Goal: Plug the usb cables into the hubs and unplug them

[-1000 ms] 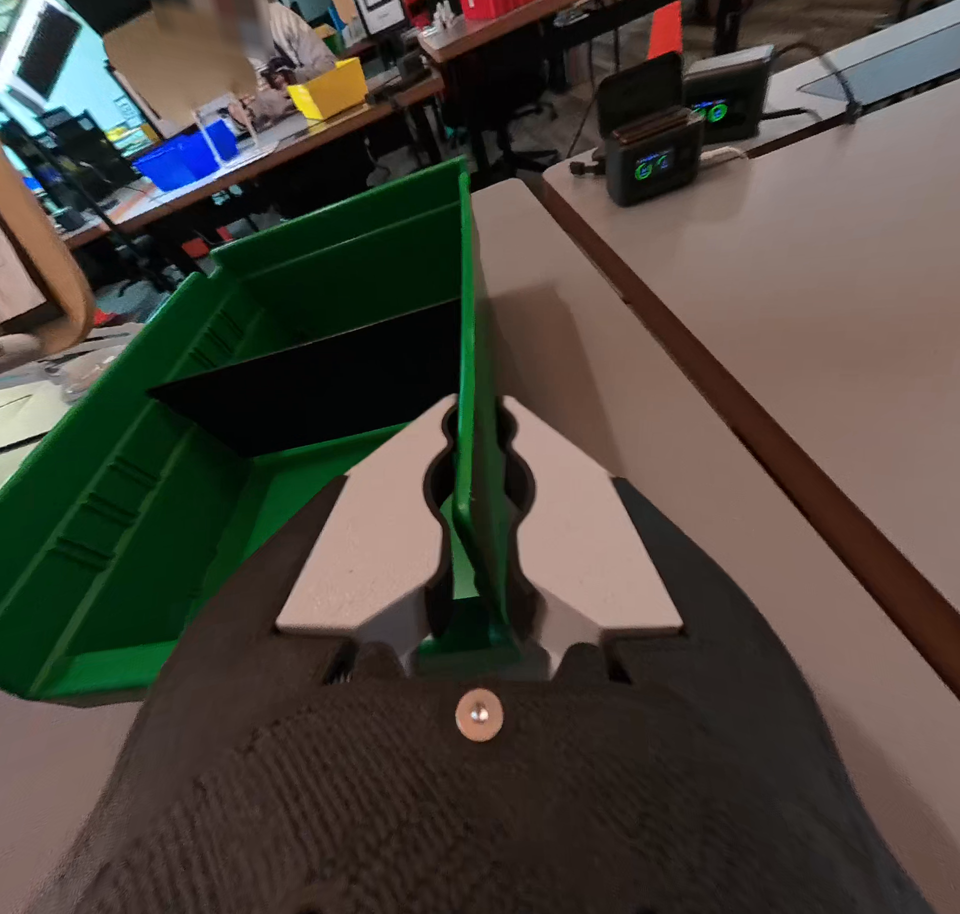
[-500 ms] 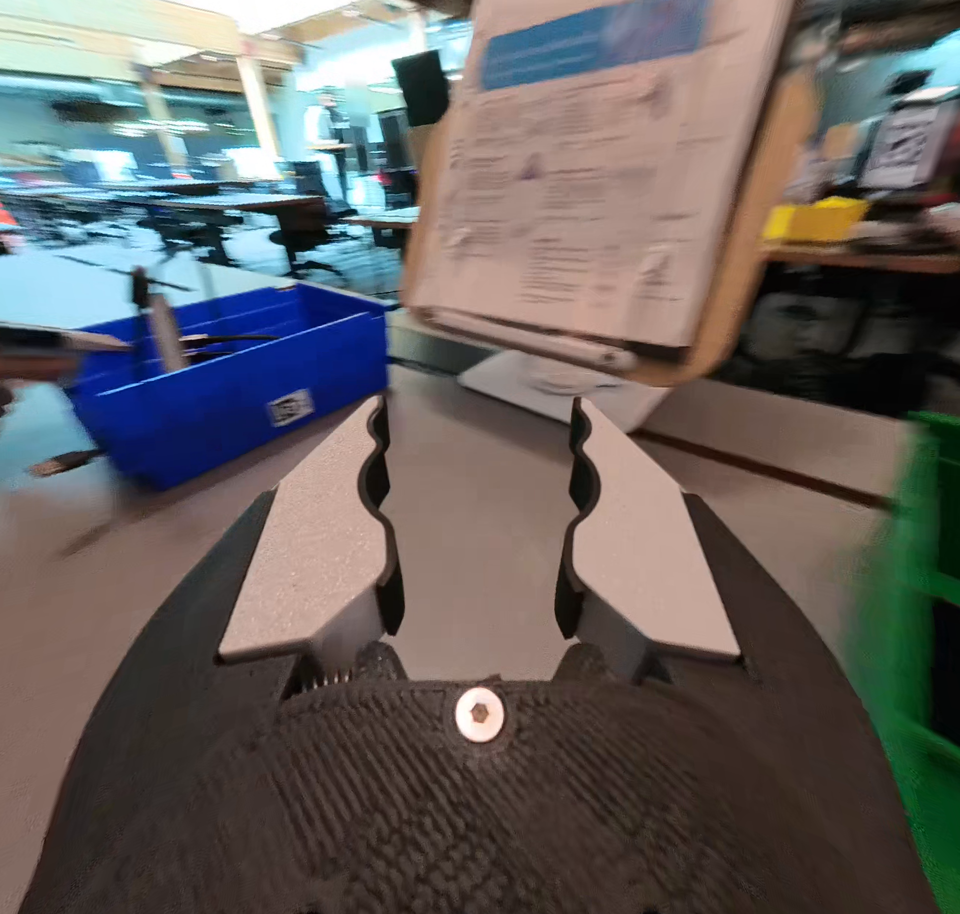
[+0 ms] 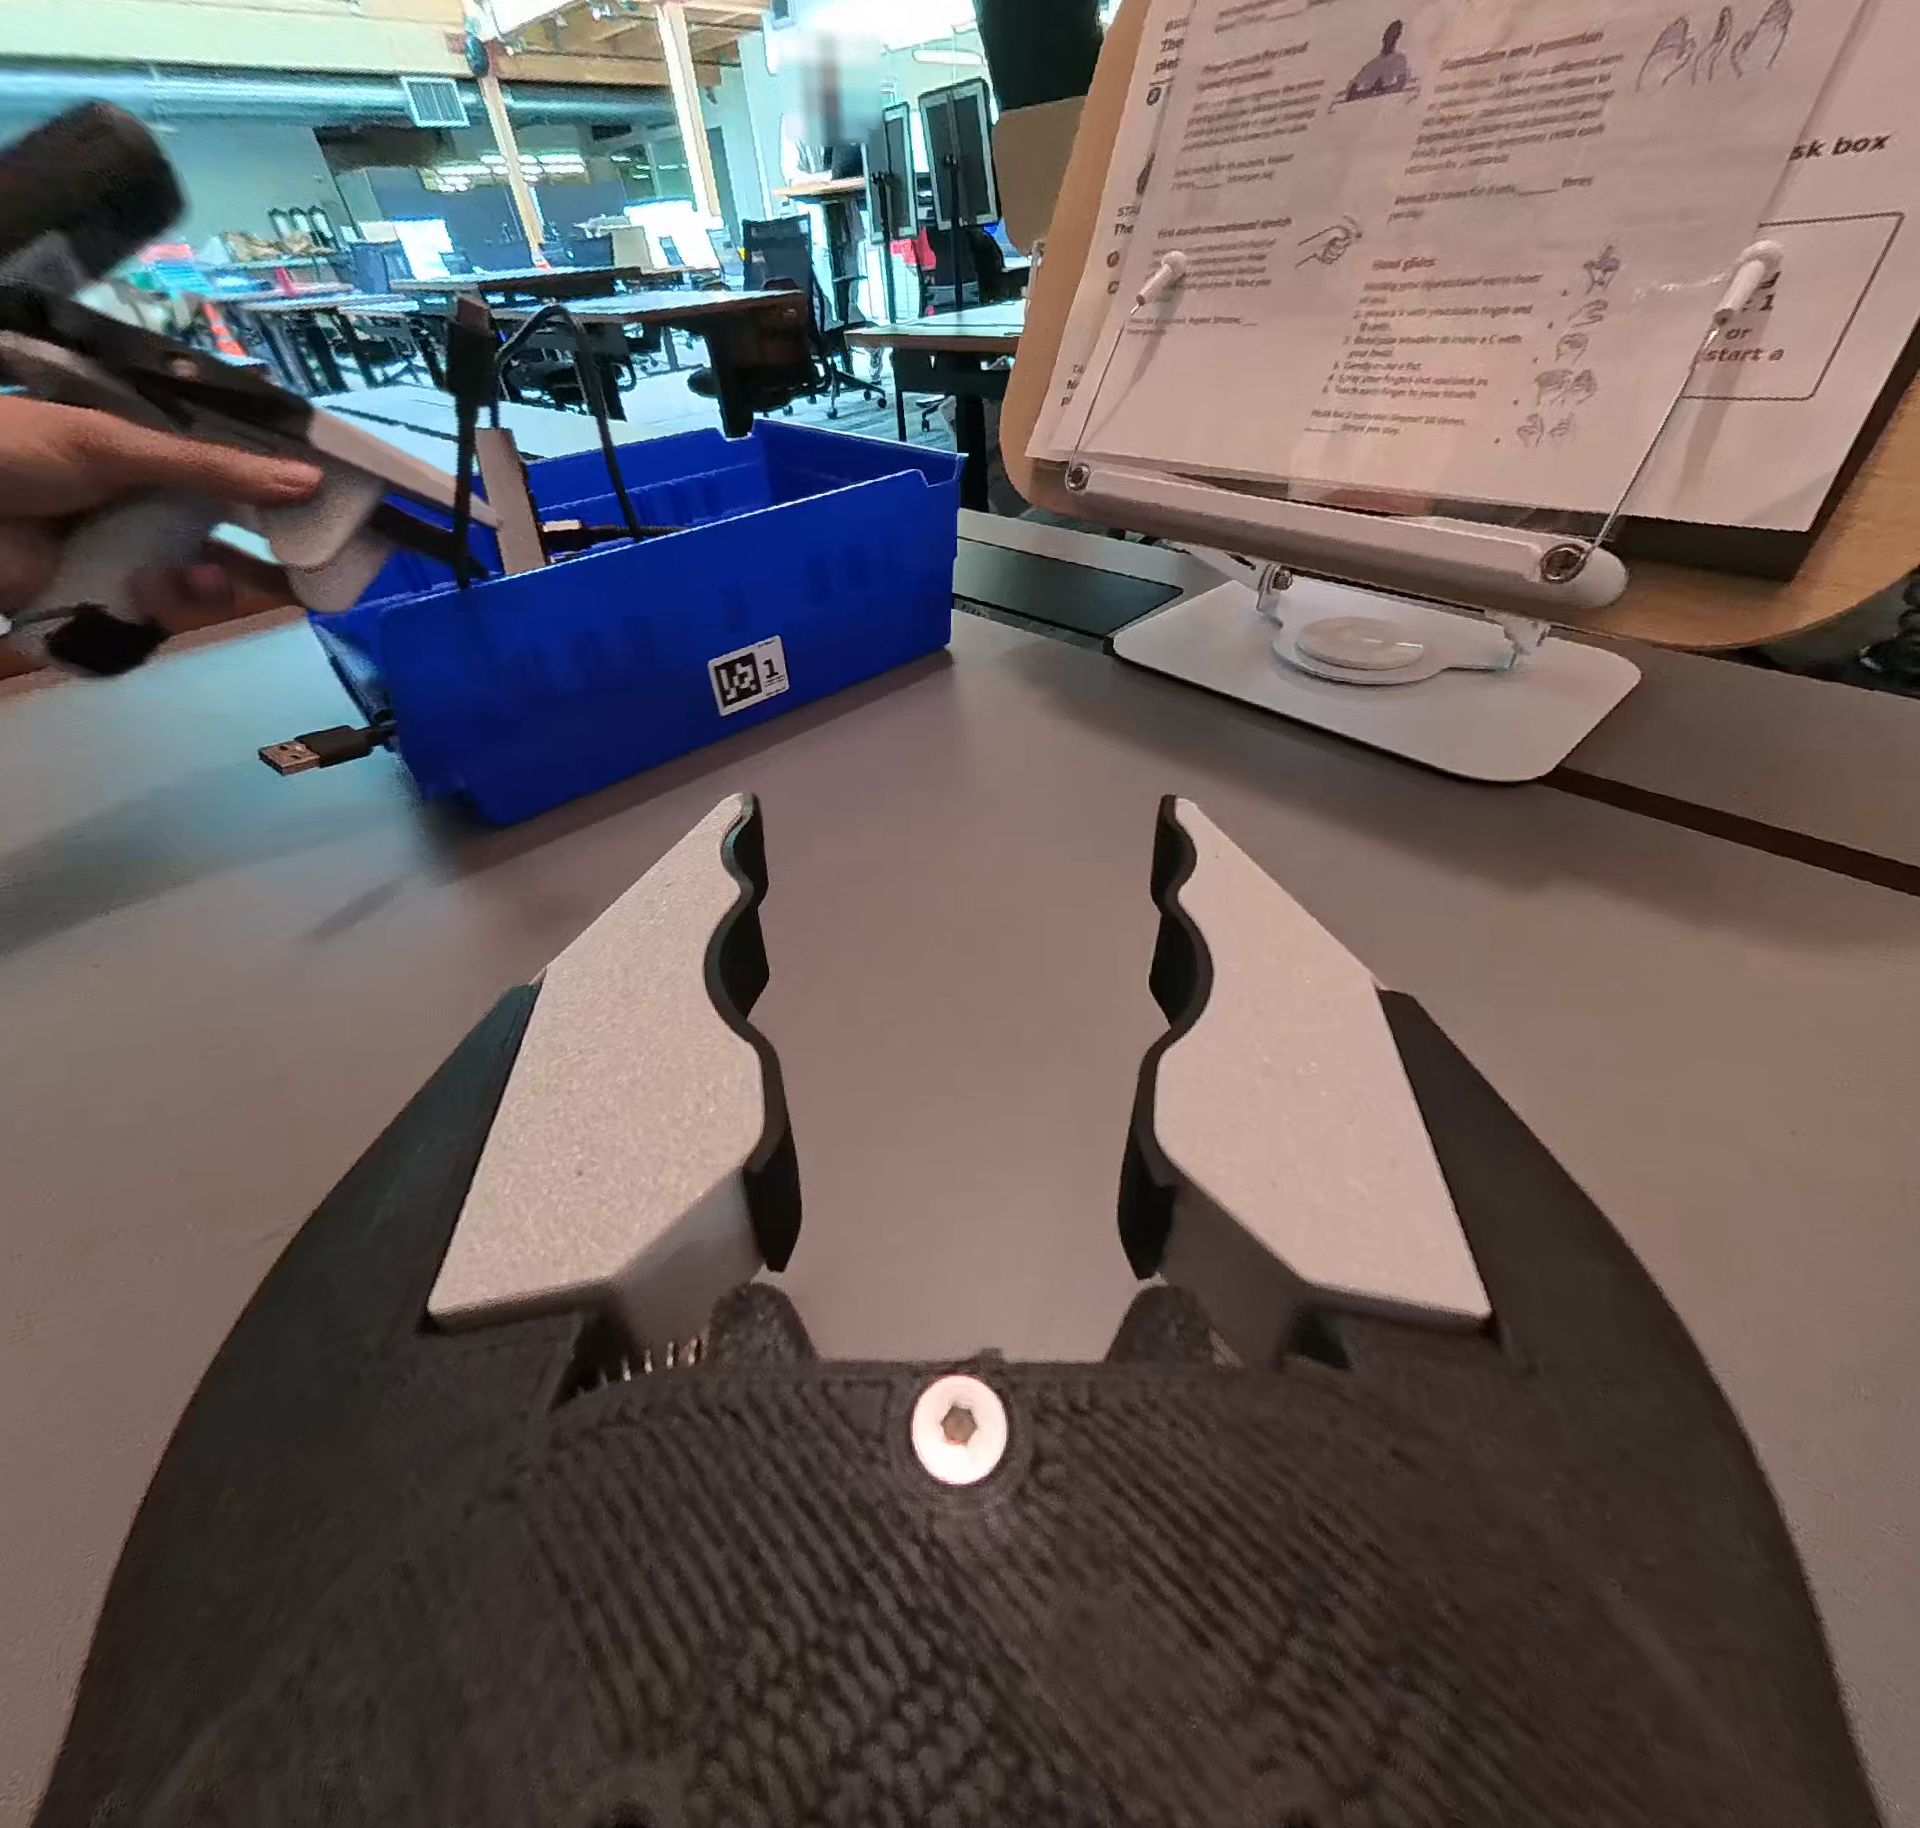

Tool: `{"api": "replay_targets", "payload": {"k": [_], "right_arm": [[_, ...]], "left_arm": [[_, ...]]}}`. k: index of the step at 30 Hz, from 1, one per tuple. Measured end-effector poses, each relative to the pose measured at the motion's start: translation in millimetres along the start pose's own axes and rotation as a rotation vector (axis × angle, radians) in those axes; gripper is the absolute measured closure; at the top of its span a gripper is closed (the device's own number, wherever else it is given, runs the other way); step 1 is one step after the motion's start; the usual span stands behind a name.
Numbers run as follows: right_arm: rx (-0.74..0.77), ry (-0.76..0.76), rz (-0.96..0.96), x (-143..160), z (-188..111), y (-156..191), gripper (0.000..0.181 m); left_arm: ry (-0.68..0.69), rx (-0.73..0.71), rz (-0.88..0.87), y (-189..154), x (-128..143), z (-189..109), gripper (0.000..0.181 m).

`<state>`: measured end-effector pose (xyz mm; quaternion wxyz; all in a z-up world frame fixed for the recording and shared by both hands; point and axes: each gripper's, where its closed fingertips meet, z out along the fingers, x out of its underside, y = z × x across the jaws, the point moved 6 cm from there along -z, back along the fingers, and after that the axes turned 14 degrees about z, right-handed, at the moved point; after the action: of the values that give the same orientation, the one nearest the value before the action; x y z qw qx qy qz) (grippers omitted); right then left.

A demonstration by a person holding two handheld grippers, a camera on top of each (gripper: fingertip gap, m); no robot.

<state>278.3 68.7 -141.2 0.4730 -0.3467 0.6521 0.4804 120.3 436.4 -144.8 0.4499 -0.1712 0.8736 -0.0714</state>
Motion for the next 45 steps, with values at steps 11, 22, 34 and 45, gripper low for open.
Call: {"api": "replay_targets", "payload": {"k": [11,22,34,45], "right_arm": [[-0.024,0.012,0.064,2.0,-2.4,-5.8,0.109],[-0.031,0.029,0.033,3.5,-1.8,-2.3,0.112],[-0.035,-0.045,0.077,-6.9,-9.3,-8.0,0.118],[-0.158,-0.155,0.085,-35.2,-27.7,-1.3,0.109]], "left_arm": [[0.165,0.154,-0.261,24.0,6.4,53.3,0.098],[-0.210,0.269,0.088,-9.6,-26.7,15.8,0.125],[-0.633,-0.012,0.717,-118.3,-144.5,-128.3,0.127],[-0.884,0.233,0.875,-225.8,-164.6,-191.7,0.127]]}}
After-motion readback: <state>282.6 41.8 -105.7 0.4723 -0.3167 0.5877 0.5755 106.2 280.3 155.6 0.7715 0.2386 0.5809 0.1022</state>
